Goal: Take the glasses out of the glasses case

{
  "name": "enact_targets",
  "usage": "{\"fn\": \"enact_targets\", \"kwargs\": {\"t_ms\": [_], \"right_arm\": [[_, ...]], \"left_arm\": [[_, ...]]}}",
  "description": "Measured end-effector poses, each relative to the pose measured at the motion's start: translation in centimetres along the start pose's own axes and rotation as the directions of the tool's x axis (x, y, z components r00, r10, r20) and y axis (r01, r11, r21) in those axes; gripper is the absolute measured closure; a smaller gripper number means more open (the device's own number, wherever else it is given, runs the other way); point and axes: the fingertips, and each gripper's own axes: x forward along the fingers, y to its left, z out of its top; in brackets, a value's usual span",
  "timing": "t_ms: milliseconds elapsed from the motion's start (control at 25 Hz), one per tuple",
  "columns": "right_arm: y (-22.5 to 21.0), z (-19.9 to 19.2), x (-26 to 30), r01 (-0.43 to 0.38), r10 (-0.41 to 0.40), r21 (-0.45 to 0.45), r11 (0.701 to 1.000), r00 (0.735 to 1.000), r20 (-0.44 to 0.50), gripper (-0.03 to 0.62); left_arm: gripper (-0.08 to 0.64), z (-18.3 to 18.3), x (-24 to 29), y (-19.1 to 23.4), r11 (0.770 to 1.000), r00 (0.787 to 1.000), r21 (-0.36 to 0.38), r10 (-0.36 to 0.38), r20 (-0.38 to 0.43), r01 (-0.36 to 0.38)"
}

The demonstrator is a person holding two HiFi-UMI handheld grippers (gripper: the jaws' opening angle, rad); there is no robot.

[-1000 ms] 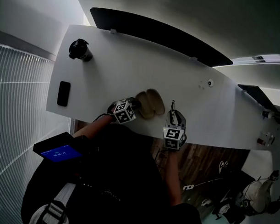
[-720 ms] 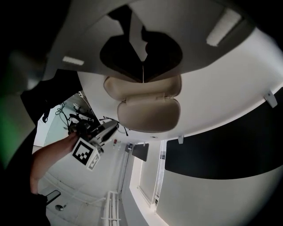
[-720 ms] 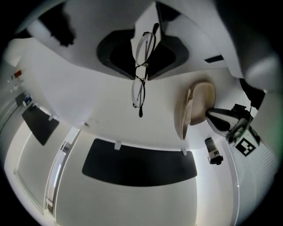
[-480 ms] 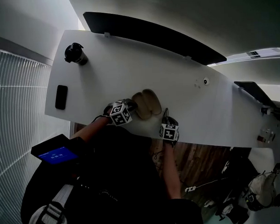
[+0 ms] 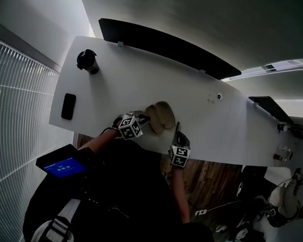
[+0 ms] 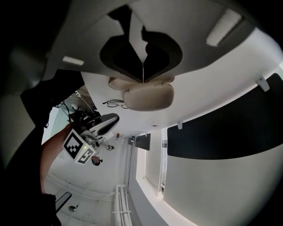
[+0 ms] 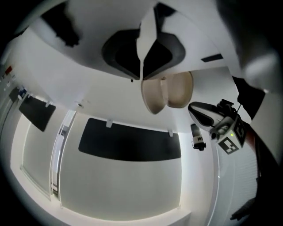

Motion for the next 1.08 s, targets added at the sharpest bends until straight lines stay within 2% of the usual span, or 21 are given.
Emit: {"fn": "enact_targets", "kwargs": {"t_ms": [40, 80, 200, 320, 520, 680, 840, 1080], "right_arm": [[0.6, 0.3, -0.8, -0.009, 0.009, 0.006, 1.0, 0.999, 0.033, 0.576], [1.2, 0.5, -1.5, -0.015, 0.014, 0.012, 1.0, 0.998, 0.058, 0.583], [3.6, 0.2, -2.7, -0.033, 0.03, 0.032, 0.999, 0.996, 0.082, 0.584], [7.0, -0.4, -2.7, -0.071, 0.069, 0.012, 0.997, 0.994, 0.085, 0.584], [12.4, -1.2, -2.5, -0.138, 0.14, -0.032, 0.99, 0.987, 0.073, 0.584], [14.7, -0.5, -2.1, -0.169, 0.173, -0.067, 0.983, 0.983, 0.067, 0.584], [15.0, -1.1, -0.9, -0.193, 0.198, -0.084, 0.978, 0.979, 0.054, 0.584], [14.3, -0.6, 0.1, -0.225, 0.227, -0.057, 0.973, 0.974, 0.019, 0.586]], "left_arm": [[0.545, 0.4, -0.2, -0.1, 1.0, 1.0, 0.0, 0.003, 0.015, -0.003], [0.545, 1.0, -0.3, -0.3, 1.0, 0.999, 0.0, 0.004, 0.034, -0.004], [0.545, 2.1, -1.3, -0.9, 1.0, 0.996, 0.01, 0.004, 0.093, -0.005], [0.545, 1.7, -2.8, -1.4, 1.0, 0.991, 0.019, 0.001, 0.131, -0.004], [0.545, -1.6, -5.2, -1.9, 0.999, 0.994, 0.016, 0.035, 0.1, -0.037], [0.545, -3.3, -7.1, -1.6, 0.997, 0.99, -0.008, 0.077, 0.116, -0.077], [0.546, -5.1, -8.6, -1.9, 0.992, 0.985, -0.042, 0.126, 0.117, -0.122], [0.546, -6.2, -10.2, -1.4, 0.978, 0.978, -0.113, 0.185, 0.093, -0.174]]}}
